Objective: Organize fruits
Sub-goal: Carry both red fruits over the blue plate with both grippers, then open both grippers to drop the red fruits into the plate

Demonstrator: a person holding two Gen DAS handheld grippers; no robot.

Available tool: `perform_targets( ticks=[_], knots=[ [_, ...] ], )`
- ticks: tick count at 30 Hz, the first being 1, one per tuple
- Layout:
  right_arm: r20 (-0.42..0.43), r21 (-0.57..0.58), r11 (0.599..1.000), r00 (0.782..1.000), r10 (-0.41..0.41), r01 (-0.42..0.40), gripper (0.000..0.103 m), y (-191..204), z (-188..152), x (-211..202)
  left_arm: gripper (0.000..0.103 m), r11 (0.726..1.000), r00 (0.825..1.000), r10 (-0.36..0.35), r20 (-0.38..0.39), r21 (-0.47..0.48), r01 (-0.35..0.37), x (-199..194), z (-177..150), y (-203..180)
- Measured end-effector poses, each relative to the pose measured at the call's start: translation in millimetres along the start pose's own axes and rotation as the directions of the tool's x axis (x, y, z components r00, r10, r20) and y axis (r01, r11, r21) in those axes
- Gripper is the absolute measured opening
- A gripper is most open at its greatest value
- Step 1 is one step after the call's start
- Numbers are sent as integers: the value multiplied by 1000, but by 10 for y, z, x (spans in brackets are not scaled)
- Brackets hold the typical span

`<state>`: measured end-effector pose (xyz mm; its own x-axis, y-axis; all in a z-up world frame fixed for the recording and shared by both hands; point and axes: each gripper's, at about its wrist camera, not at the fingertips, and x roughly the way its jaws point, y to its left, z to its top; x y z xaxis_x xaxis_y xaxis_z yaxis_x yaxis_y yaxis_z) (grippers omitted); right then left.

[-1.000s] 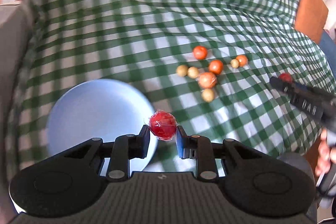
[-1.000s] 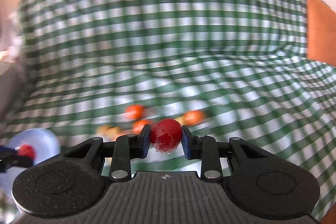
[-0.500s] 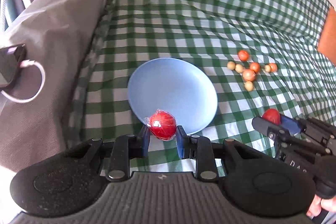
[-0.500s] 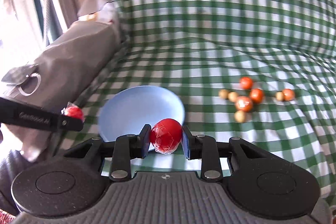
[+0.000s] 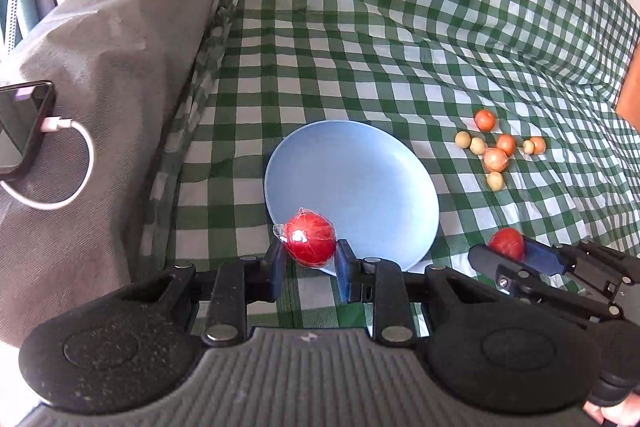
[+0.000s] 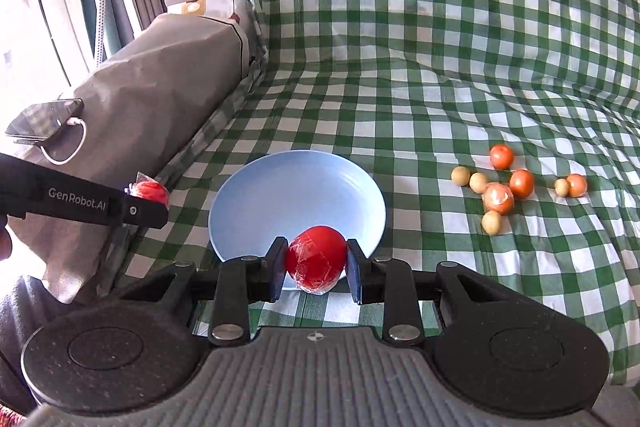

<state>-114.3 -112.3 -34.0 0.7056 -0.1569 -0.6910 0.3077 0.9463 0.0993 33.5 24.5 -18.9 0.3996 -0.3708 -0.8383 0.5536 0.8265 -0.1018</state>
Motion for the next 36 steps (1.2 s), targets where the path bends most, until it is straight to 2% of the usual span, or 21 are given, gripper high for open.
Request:
perform_targets(
  ticks=[12, 22, 23, 24, 25, 26, 27, 28, 29, 30, 36],
  knots=[
    [-65, -12, 1000, 998, 0, -1, 32, 13, 45, 520, 29, 998, 997, 54, -57, 22, -53, 604, 190, -49],
    [-117, -72, 997, 993, 0, -8, 32, 32, 37, 912, 30, 990, 984, 130, -118, 65, -123, 1068, 242, -45],
    [-116, -79, 997, 993, -1, -8, 32, 39, 49, 942, 42, 991, 985, 128, -115, 63, -121, 1072, 252, -40],
    [-114, -82, 997, 993, 1, -10, 33, 40, 67, 967, 67, 991, 986, 127, -111, 58, -122, 1059, 267, -38],
    [-111, -79, 997, 994, 2, -11, 33, 37, 92, 987, 80, 991, 987, 129, -96, 48, -125, 1037, 280, -36],
    [-105, -74, 997, 994, -1, -7, 41, 30, 117, 991, 100, 991, 988, 135, -68, 34, -133, 985, 286, -33],
    [-103, -69, 998, 995, -5, -2, 58, 26, 149, 986, 103, 990, 990, 138, -33, 20, -138, 899, 281, -32],
    [-101, -63, 998, 995, -12, 6, 67, 17, 179, 963, 103, 991, 991, 135, -10, 15, -134, 819, 272, -32],
    [-92, -53, 999, 996, -19, 14, 82, 7, 207, 915, 103, 992, 992, 128, -10, 22, -127, 750, 261, -32],
    [-79, -45, 999, 997, -19, 16, 89, -6, 227, 846, 103, 992, 992, 125, -15, 28, -125, 682, 238, -25],
    [-68, -33, 999, 997, -19, 16, 102, -31, 144, 309, 103, 989, 989, 148, 4, -22, -148, 120, -163, 34]
  ],
)
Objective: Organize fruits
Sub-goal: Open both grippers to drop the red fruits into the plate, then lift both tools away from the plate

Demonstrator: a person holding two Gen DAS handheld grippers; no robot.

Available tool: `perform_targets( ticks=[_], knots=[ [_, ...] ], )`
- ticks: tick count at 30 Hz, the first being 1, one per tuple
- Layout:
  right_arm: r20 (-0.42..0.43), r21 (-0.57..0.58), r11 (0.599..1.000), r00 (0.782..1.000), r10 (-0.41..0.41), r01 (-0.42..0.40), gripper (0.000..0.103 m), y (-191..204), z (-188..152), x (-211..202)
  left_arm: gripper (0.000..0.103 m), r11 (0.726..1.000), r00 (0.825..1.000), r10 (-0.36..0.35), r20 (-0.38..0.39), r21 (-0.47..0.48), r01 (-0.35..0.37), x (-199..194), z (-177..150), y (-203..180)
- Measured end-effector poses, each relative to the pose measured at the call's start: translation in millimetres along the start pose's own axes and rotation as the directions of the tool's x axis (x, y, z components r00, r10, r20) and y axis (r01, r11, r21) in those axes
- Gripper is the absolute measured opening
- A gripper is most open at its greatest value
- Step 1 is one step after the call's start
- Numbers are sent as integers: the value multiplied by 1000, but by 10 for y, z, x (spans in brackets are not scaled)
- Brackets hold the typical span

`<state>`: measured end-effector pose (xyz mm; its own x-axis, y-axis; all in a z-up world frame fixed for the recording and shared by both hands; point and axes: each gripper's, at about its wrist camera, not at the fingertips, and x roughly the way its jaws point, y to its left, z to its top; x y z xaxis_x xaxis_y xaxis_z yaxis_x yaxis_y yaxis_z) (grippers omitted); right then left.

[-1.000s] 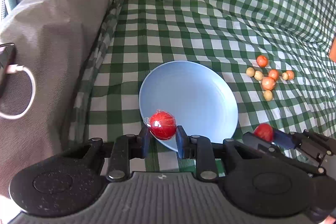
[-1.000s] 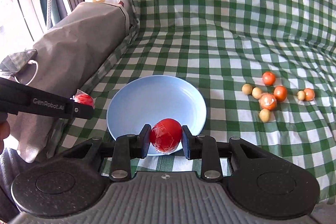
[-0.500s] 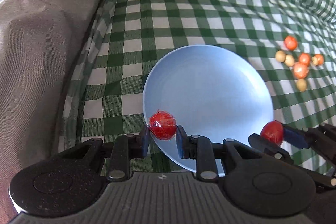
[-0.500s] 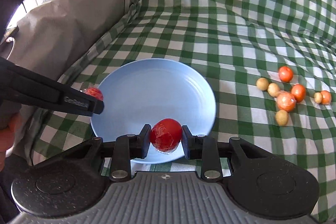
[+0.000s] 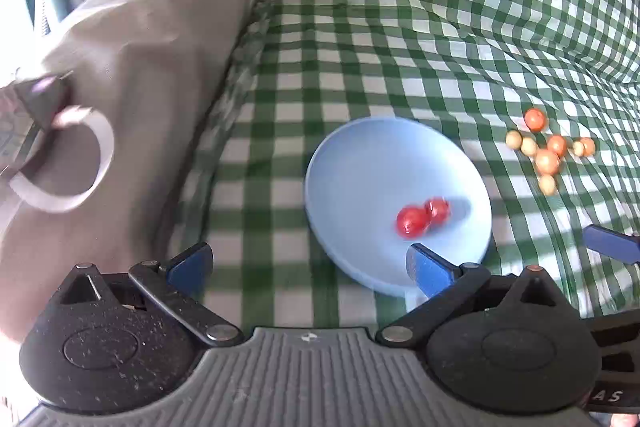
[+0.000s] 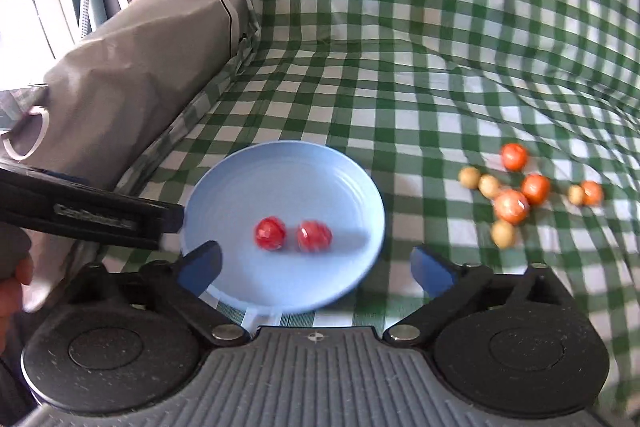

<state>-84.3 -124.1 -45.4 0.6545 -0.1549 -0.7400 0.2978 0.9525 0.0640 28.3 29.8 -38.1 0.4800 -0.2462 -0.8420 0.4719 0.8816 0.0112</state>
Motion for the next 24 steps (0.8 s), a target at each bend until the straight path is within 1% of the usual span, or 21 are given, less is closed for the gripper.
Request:
perform_targets(
  ticks=[2, 5, 10, 16, 24],
  knots=[
    [10, -16, 1000, 1000, -2, 2, 102, 35, -110, -197, 103, 1000, 1000, 12, -4, -4, -12, -134, -108, 16],
    [49, -40, 999, 998, -32, 34, 102, 132, -262, -486, 103, 999, 999, 52, -7, -2, -52, -323, -259, 38],
    [145, -81, 993, 987, -75, 88, 102, 277, -399, -843, 103, 997, 997, 72, 33, 14, -72, -547, -392, 58],
    [170, -82, 992, 982, -81, 96, 102, 330, -471, -1018, 103, 996, 995, 79, 67, 23, -81, -731, -436, 22],
    [194, -71, 991, 977, -93, 109, 102, 340, -536, -1133, 103, 995, 990, 86, 107, 46, -92, -891, -472, -83]
  ],
)
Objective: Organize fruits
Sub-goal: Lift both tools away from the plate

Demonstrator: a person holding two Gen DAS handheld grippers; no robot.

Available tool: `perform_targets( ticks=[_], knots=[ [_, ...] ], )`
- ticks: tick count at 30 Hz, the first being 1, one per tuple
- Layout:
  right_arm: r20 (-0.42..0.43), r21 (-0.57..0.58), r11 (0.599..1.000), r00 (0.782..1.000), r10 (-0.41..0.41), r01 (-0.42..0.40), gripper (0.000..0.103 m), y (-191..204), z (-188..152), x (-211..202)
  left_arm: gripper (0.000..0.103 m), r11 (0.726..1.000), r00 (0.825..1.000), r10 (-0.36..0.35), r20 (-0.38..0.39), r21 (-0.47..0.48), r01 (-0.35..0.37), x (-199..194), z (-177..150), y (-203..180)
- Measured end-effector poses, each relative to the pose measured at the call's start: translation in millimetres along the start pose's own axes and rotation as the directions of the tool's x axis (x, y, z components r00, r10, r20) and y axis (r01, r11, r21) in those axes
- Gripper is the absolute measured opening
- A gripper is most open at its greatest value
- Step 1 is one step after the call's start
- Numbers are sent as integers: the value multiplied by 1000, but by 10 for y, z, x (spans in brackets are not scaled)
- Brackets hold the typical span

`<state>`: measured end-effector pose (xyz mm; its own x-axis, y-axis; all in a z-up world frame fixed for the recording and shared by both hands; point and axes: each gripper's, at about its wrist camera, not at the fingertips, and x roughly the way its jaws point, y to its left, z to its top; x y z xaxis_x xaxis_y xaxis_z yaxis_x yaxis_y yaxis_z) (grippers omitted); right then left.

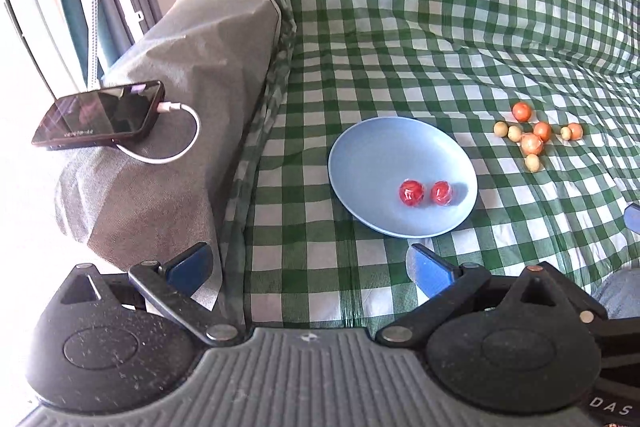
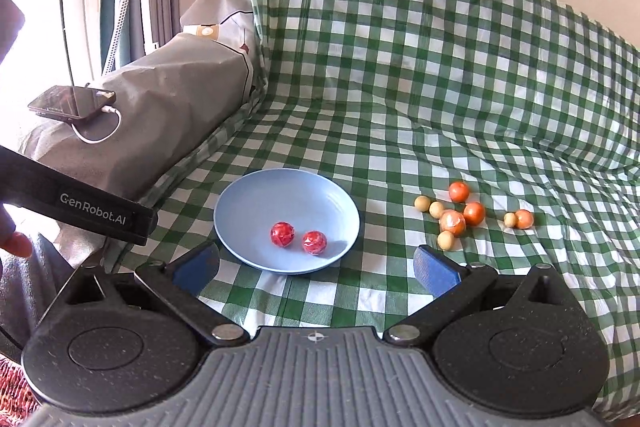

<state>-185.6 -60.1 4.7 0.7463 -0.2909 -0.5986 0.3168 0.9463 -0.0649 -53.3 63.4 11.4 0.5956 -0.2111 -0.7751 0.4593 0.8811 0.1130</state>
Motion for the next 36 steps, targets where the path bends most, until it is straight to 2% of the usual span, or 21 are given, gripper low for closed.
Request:
perform_targets(
  ticks=[13, 23, 33, 36],
  knots=[
    [5, 9, 1000, 1000, -2, 2, 102, 3, -6, -48, 103, 1000, 999, 14, 46, 12, -15, -130, 27, -56],
    [10, 26, 1000, 1000, -6, 5, 102, -28, 1, -52, 103, 997, 1000, 12, 5, 72, -13, -75, 37, -167],
    [-16, 97, 995, 1000, -1, 2, 102, -121, -9, 19, 103, 995, 998, -16, -56, 98, 22, 40, 81, -275],
    [-22, 121, 993, 1000, -3, 6, 102, -165, -18, 42, 103, 993, 999, -14, -51, 116, 20, 62, 127, -363]
  ],
)
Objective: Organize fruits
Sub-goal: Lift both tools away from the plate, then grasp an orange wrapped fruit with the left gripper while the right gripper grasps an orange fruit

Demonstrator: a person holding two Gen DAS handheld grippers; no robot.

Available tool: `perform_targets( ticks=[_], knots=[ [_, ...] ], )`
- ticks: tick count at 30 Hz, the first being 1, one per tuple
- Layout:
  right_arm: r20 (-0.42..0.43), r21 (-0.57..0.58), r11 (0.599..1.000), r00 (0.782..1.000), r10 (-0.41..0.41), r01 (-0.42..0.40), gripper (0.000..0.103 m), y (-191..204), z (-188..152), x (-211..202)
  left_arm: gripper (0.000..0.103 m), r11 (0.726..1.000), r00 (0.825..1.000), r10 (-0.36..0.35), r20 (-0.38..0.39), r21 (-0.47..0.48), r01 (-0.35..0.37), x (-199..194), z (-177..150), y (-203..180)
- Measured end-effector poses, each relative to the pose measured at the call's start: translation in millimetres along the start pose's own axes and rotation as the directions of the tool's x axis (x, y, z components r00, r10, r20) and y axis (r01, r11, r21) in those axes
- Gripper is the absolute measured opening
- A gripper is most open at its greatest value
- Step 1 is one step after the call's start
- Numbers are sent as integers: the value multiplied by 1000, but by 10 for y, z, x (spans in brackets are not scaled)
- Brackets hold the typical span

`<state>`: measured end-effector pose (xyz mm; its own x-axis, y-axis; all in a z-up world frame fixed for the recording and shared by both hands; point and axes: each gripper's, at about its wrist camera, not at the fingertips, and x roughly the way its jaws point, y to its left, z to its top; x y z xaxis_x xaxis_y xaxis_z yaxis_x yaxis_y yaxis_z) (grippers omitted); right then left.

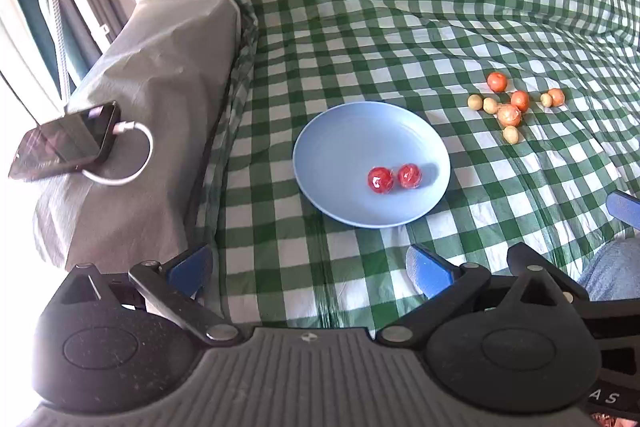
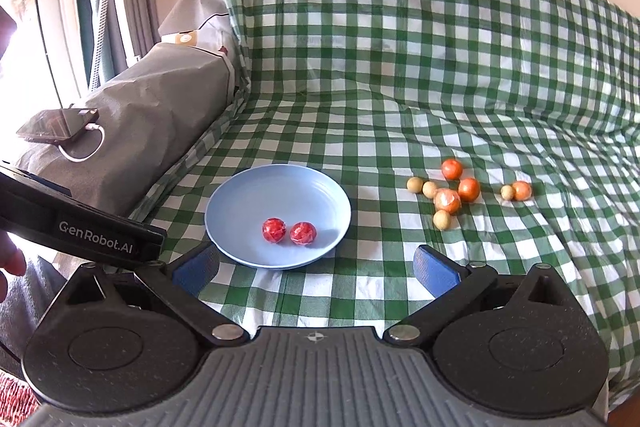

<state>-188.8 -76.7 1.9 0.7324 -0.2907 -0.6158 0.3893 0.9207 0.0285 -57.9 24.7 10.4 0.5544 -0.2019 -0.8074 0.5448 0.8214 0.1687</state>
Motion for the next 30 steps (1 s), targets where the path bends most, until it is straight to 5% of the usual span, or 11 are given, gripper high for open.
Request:
perform_targets(
  ticks=[16, 30],
  knots=[
    [-42, 128, 990, 998, -54, 59, 102, -489, -5, 210, 103, 997, 998, -45, -54, 56, 48, 336, 349, -399],
    [-90, 201, 936, 956, -278, 291, 102, -1665, -78, 1069, 103, 989, 992, -89, -84, 109, 98, 1014, 1150, -1083]
  ],
)
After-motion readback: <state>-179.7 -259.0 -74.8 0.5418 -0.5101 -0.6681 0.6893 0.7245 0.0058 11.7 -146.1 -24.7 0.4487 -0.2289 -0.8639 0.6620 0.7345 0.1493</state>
